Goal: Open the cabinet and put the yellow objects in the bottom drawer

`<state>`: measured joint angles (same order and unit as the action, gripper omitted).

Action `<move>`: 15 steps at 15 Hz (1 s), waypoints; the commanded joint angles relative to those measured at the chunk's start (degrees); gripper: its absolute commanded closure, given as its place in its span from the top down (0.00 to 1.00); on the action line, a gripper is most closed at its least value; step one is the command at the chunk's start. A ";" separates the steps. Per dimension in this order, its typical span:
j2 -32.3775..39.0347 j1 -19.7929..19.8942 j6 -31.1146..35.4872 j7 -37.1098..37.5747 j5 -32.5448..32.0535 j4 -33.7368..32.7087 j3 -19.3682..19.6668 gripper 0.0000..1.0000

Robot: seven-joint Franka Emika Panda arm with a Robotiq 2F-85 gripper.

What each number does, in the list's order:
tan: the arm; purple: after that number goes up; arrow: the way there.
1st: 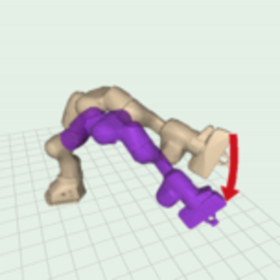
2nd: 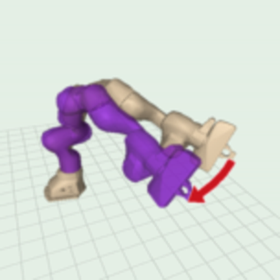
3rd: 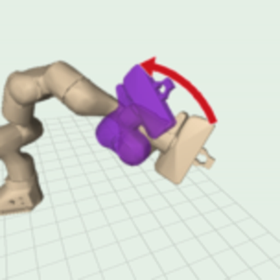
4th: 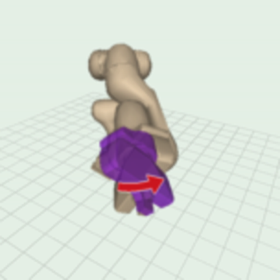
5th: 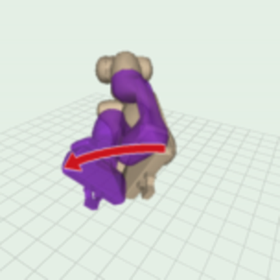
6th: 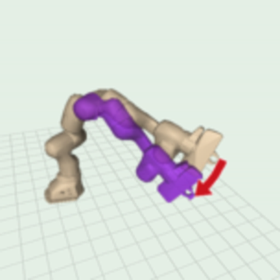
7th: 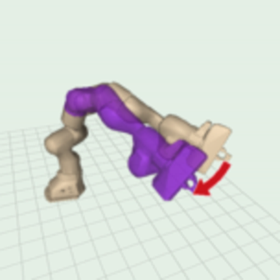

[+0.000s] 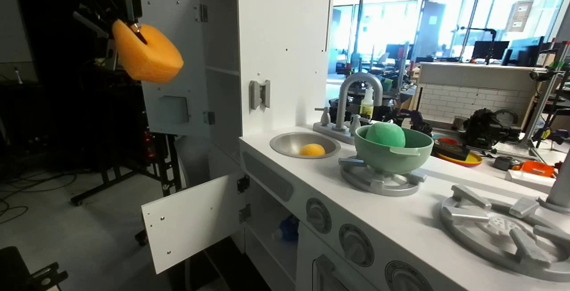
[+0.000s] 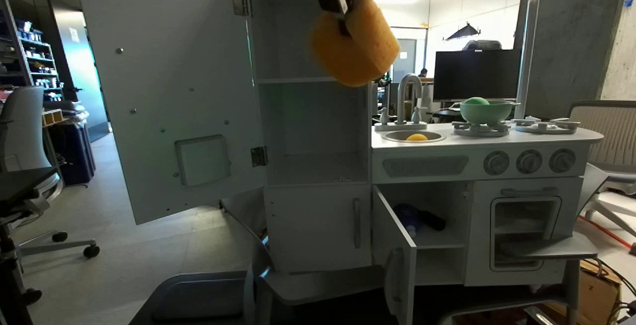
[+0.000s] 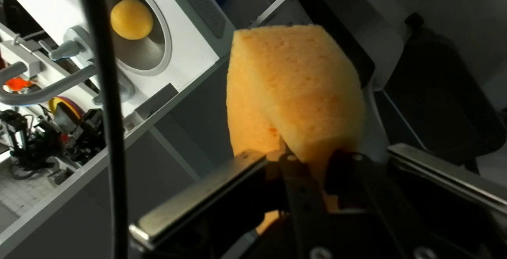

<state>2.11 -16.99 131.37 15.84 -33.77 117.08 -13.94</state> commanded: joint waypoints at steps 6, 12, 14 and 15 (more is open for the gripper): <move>8.96 -0.90 4.12 29.10 -34.07 3.50 0.69 0.03; 23.54 -3.05 -0.22 39.14 -49.18 -7.07 0.76 0.03; 28.95 -3.83 -1.53 39.83 -51.94 -12.52 1.14 0.03; 31.59 -4.45 -2.78 39.26 -52.50 -15.86 1.18 0.03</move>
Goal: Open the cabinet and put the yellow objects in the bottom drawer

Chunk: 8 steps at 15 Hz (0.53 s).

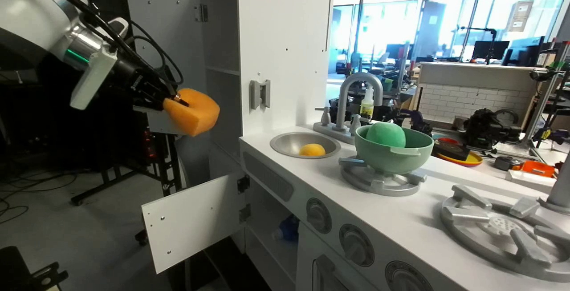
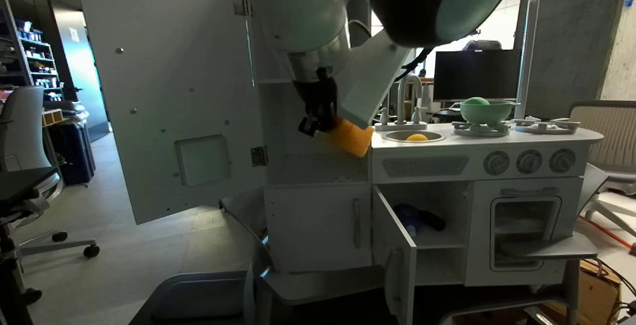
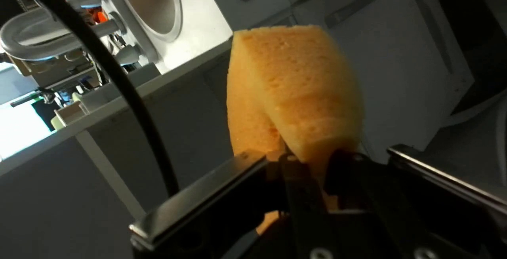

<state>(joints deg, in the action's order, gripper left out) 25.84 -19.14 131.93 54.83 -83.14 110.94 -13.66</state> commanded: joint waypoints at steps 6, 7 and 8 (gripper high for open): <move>24.19 -5.30 -7.53 -3.13 -4.72 -30.07 2.91 0.03; 26.63 -5.62 -7.64 -3.67 -4.62 -33.20 3.51 0.03; 28.98 -5.84 -8.01 -4.45 -4.29 -36.35 4.05 0.03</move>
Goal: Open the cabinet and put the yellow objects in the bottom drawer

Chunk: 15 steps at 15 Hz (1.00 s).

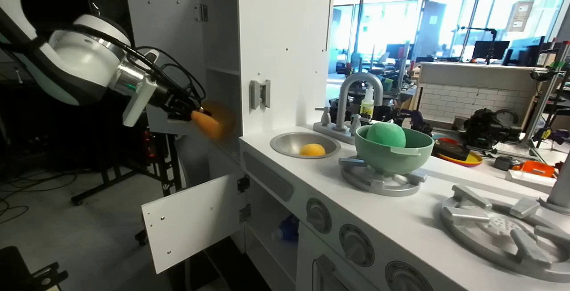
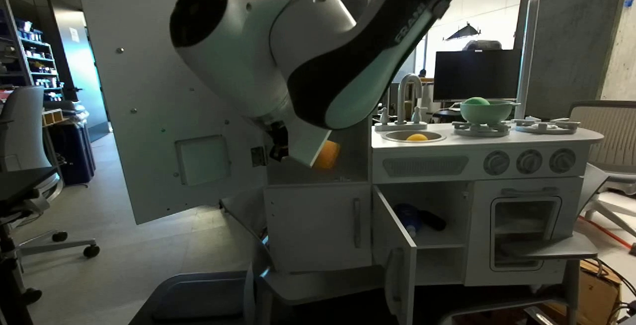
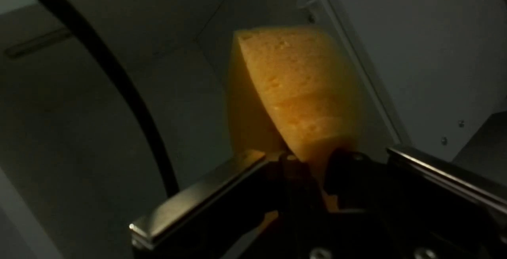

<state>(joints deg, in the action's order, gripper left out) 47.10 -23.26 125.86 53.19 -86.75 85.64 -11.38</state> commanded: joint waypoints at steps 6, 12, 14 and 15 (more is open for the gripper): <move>18.98 -2.12 -2.59 -8.13 1.79 -28.78 4.81 0.03; 27.91 -1.64 -5.60 -14.02 1.94 -43.41 4.29 0.38; 29.69 -1.78 -6.33 -15.44 1.95 -46.21 4.10 0.51; 29.90 -2.92 -5.45 -15.47 4.18 -46.46 6.96 0.59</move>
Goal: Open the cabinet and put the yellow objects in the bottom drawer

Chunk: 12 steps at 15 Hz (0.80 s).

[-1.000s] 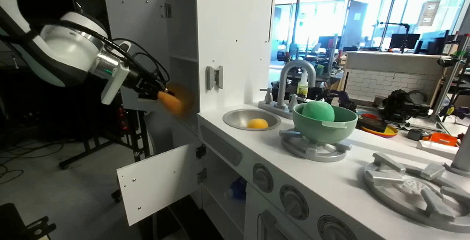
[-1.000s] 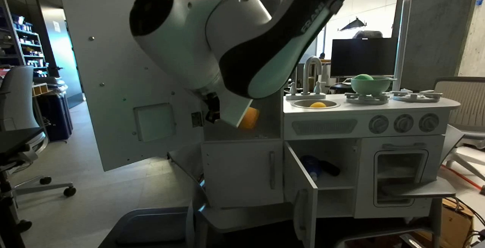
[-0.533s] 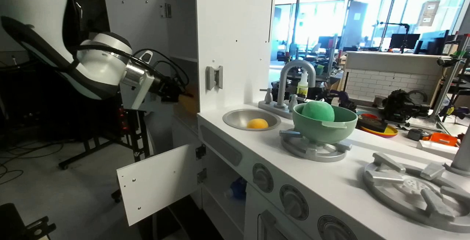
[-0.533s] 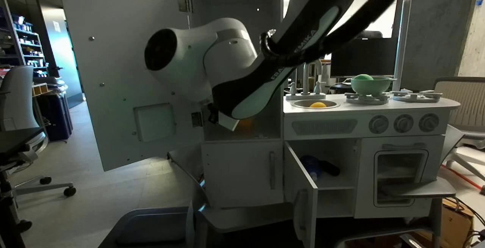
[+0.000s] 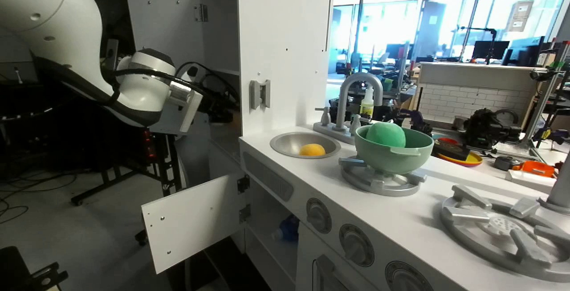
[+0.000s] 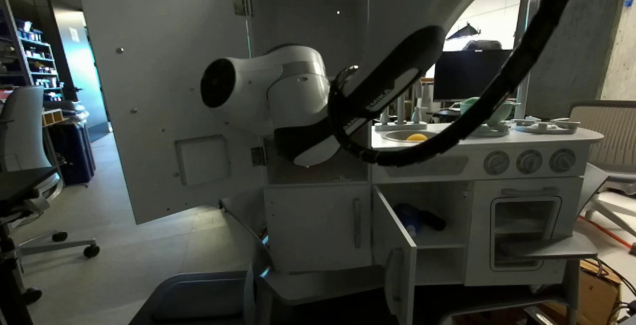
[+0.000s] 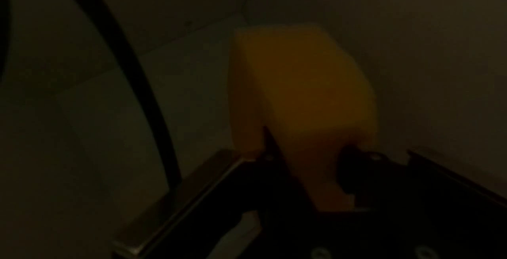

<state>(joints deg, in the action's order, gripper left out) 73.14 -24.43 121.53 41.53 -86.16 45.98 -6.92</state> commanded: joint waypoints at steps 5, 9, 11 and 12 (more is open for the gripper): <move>5.97 -2.43 -2.19 -6.28 4.97 -10.20 2.11 0.95; 4.96 -3.02 -1.60 -7.43 5.23 -9.15 1.40 1.00; 3.61 -3.16 -1.42 -9.67 6.13 -7.60 0.21 1.00; 3.32 -3.13 -1.22 -10.72 6.43 -7.20 -0.35 1.00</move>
<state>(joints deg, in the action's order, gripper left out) 77.40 -27.31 121.05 35.40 -81.57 38.82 -5.45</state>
